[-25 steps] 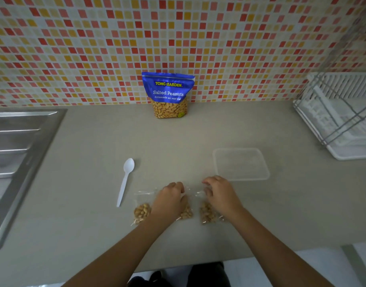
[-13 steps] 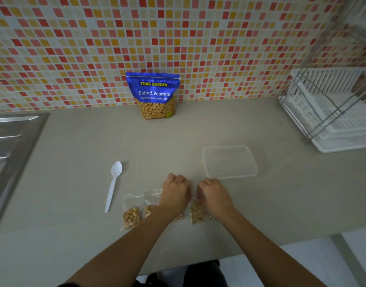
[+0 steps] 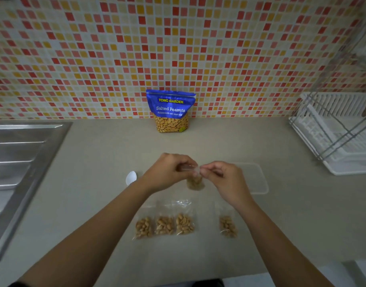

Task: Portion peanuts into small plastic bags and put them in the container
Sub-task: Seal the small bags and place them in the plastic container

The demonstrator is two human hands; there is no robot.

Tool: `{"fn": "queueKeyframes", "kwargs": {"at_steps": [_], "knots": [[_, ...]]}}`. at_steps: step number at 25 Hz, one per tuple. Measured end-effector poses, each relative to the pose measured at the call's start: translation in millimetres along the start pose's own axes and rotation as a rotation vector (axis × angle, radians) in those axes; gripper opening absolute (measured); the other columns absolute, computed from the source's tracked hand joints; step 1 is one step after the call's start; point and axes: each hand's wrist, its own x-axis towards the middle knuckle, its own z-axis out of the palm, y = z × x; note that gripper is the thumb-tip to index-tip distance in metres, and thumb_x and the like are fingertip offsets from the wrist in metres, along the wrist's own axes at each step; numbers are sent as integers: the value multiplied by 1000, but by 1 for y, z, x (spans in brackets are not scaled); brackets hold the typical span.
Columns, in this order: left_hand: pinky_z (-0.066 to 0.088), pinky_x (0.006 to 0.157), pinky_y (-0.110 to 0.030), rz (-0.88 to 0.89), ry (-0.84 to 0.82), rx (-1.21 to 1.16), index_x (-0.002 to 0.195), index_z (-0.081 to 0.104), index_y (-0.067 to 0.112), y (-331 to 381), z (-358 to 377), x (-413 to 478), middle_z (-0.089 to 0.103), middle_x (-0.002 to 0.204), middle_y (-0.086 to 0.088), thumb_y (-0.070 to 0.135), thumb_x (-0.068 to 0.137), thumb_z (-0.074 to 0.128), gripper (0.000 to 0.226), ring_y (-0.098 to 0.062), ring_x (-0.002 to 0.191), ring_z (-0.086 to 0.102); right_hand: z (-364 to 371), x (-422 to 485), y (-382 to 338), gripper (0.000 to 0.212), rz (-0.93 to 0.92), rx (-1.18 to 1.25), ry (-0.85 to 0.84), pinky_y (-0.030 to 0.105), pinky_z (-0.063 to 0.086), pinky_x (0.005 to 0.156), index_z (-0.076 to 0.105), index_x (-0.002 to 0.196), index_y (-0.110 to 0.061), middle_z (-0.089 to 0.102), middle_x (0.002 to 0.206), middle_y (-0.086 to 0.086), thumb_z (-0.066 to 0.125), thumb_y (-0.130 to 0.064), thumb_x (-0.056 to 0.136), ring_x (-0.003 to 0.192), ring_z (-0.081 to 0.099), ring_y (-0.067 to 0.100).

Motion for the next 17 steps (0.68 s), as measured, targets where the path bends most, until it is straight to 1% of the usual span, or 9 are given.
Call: {"fn": "queueKeyframes", "kwargs": {"at_steps": [2, 3, 5, 6, 9, 11, 13, 15, 17], "knots": [[39, 64, -5, 78, 34, 113, 89, 74, 16, 3, -15, 3, 71, 76, 4, 25, 79, 72, 14, 6, 66, 57, 10, 4, -12, 4, -91, -92, 51, 15, 52, 71, 73, 83, -17, 74, 79, -5, 72, -18, 79, 73, 68, 1], [40, 65, -7, 103, 48, 155, 88, 74, 17, 3, -21, 4, 71, 77, 2, 25, 80, 70, 12, 2, 66, 56, 14, 4, -16, 5, -130, -130, 70, 17, 52, 70, 74, 83, -16, 74, 78, -4, 72, -19, 80, 72, 68, 1], [44, 71, -19, 142, 52, 245, 89, 72, 16, 2, -30, 4, 71, 82, 1, 30, 83, 64, 17, -4, 71, 57, 22, 5, -23, 7, -189, -213, 98, 20, 51, 67, 73, 83, -16, 74, 76, -3, 71, -22, 80, 69, 67, 4], [46, 73, -26, 163, 46, 293, 91, 71, 16, 1, -32, 5, 70, 85, 1, 33, 84, 59, 21, -10, 77, 59, 25, 5, -27, 7, -199, -256, 116, 22, 50, 66, 73, 82, -16, 73, 75, -3, 70, -22, 81, 68, 66, 5], [46, 76, -33, 216, 41, 377, 91, 69, 18, -4, -38, 3, 69, 88, 4, 39, 85, 52, 28, -16, 86, 56, 35, 3, -37, 6, -167, -272, 171, 24, 47, 63, 71, 80, -16, 69, 70, -4, 67, -19, 83, 65, 62, 9], [46, 74, -34, 228, 64, 400, 90, 69, 20, -11, -43, 3, 69, 88, 7, 46, 85, 48, 34, -15, 86, 56, 40, 1, -41, 6, -143, -232, 193, 22, 45, 61, 70, 78, -16, 65, 66, -5, 67, -18, 83, 62, 59, 8], [43, 74, -34, 204, 89, 433, 91, 69, 22, -16, -46, 3, 69, 90, 9, 50, 84, 46, 37, -15, 90, 57, 44, 0, -43, 6, -134, -207, 194, 16, 43, 58, 70, 78, -17, 63, 63, -8, 67, -18, 83, 59, 58, 3], [37, 75, -32, 180, 99, 465, 91, 69, 22, -20, -47, 5, 69, 92, 9, 47, 84, 48, 34, -16, 94, 57, 44, 0, -44, 7, -137, -199, 189, 8, 39, 55, 69, 77, -19, 61, 61, -12, 67, -18, 83, 60, 58, -1], [33, 75, -30, 177, 103, 490, 90, 69, 20, -20, -48, 5, 69, 90, 7, 45, 84, 49, 32, -16, 93, 57, 44, -1, -45, 7, -142, -191, 179, 7, 39, 55, 69, 77, -19, 61, 61, -14, 67, -17, 83, 63, 58, -4]]}}
